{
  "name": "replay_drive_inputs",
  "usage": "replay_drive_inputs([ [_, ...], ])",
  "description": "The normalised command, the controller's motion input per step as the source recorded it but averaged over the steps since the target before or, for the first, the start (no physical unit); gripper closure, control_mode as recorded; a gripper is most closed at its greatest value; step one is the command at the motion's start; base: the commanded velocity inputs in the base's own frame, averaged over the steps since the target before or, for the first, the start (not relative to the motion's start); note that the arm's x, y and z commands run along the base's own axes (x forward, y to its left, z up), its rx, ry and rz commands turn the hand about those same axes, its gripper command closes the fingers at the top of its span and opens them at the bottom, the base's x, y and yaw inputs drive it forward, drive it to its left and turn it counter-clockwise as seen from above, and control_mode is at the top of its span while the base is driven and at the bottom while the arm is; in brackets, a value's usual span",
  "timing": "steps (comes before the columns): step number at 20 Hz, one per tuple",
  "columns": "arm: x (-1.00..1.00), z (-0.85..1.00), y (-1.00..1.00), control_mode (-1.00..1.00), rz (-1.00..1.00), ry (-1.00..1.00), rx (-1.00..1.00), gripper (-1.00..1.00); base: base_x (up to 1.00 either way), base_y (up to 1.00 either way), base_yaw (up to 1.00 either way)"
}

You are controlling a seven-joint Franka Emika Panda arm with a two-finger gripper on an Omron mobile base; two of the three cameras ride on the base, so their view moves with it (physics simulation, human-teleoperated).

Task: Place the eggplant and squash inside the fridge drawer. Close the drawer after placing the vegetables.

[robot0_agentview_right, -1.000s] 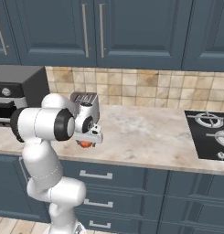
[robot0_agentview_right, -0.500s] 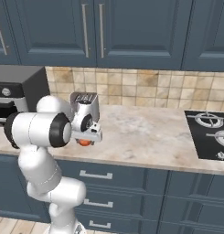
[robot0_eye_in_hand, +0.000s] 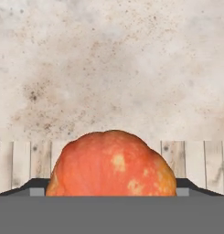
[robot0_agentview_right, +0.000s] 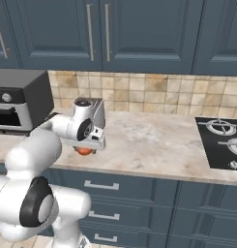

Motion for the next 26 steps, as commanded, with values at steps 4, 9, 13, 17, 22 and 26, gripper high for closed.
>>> replay_drive_inputs([
  [4, -0.74, 0.6, 0.2, -1.0, 0.0, -0.04, 0.0, 1.0, 0.0, 0.0, 0.0],
  [9, -0.06, 0.0, 0.1, -1.0, 0.0, 0.0, -0.03, 1.0, 0.0, 0.0, 0.0],
  [13, -0.65, 0.1, 0.0, -1.0, -0.06, -0.06, 0.0, 1.0, 0.0, 0.0, 0.0],
  [17, -0.93, 0.3, 0.0, -1.0, -0.01, -0.05, 0.0, 1.0, 0.0, 0.0, 0.0],
  [22, 0.0, 0.0, 0.0, 1.0, 0.0, 0.0, 0.0, 1.0, -1.0, 0.02, 0.03],
  [26, 0.0, 0.0, 0.0, 1.0, 0.0, 0.0, 0.0, 1.0, -0.96, 0.42, 0.29],
])
